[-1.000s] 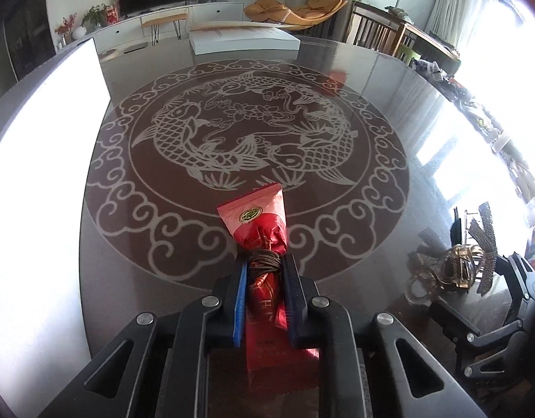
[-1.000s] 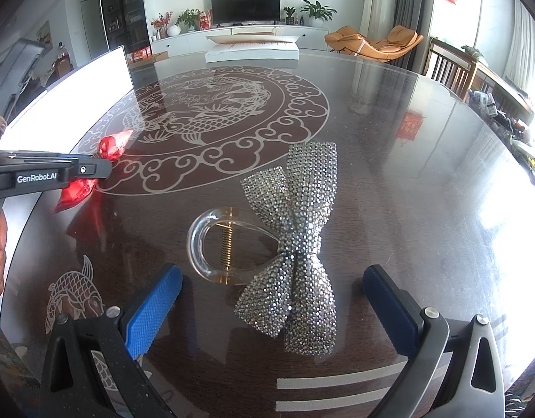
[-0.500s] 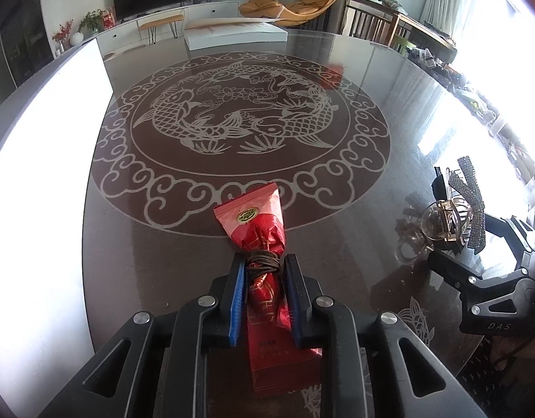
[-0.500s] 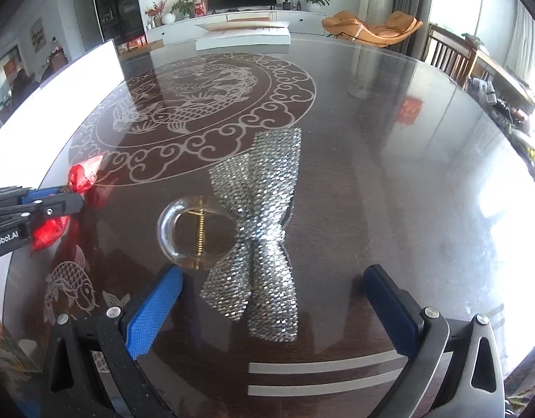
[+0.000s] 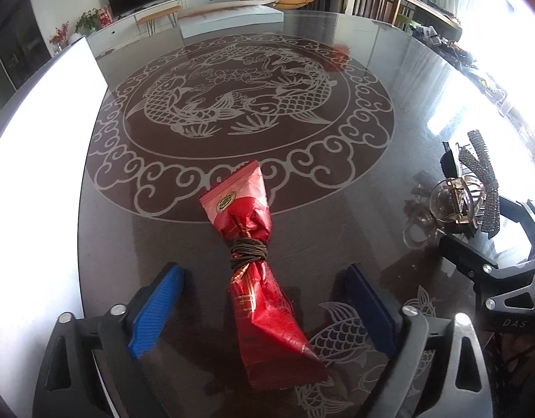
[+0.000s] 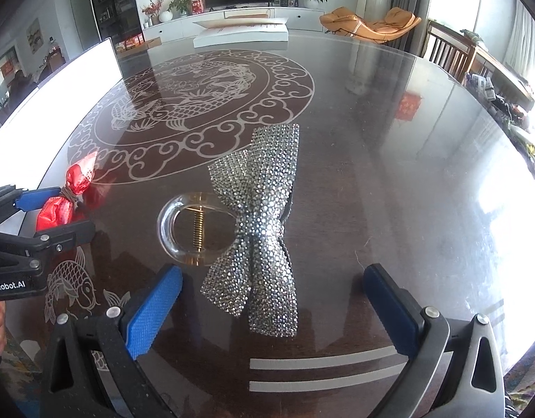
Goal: Organize objects
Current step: 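Close the left tool on the red candy while the right tool closes on the bow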
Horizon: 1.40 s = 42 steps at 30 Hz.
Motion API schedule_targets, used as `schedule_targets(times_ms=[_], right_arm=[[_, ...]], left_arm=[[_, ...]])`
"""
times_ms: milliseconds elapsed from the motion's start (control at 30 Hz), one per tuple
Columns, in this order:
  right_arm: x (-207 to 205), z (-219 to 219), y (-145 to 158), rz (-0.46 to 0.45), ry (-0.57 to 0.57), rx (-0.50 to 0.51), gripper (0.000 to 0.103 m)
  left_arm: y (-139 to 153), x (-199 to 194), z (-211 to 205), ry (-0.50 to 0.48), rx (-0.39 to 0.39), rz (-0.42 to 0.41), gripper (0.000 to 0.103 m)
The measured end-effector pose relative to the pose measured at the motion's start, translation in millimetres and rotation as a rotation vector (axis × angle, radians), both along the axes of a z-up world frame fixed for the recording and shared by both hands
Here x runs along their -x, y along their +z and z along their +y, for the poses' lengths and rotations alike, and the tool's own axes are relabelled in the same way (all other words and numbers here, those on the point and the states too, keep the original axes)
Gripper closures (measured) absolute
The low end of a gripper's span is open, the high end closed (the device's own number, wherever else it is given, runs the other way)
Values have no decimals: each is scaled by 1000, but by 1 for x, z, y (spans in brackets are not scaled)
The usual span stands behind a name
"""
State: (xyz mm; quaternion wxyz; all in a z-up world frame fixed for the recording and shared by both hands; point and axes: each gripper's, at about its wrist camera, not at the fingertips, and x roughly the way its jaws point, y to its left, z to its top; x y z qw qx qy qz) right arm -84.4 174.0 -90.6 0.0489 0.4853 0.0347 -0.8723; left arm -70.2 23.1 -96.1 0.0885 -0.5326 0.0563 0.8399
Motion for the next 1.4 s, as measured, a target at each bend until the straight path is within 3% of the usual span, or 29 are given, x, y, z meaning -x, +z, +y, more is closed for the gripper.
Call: schedule_targets(times_ms=[333,433,567,600,633,667,700,733,833,933,1100,1133,1267,1333,1400], right_arm=[[-7,2,-1,6,3,0,0],[-7,3,0,7,9,0,0],[-8,4,0,2,13,-3,0],[-7,6,1,-2,-1,-2,0],[-7,9,1,-5,-17,1,0],[-6,14,2,-7,-36,15,0],[-5,21,4,-10,-58,49,0],[-5,27,6,-9,-78,87,0],[-7,47,13,-7,-127,203,0],[-12,51,15,-21,-107,306,0],[-2,16,23,-7,-2,195,1],[3,9,22,-14,11,178,5],[16,0,20,-47,-4,95,72],[13,9,27,-48,-25,158,80],[4,15,38,-27,-28,159,84]], left_arm=[[1,9,-1,116,10,-98,0],[0,8,-1,94,14,-99,0],[1,3,-1,-7,22,-82,0],[3,1,0,-23,19,-71,9],[7,-3,1,-45,13,-41,31],[12,-5,2,-63,7,-14,45],[15,-6,3,-74,4,0,75],[16,-6,3,-73,-7,-1,85],[19,-6,-5,-50,-96,-11,86],[19,-17,-5,-46,-124,0,86],[17,-23,-4,-49,-152,8,86],[18,-24,-4,-48,-157,6,86],[25,-33,-9,-47,-188,19,86],[35,-40,-11,-52,-200,42,86],[42,-43,-12,-58,-211,62,86]])
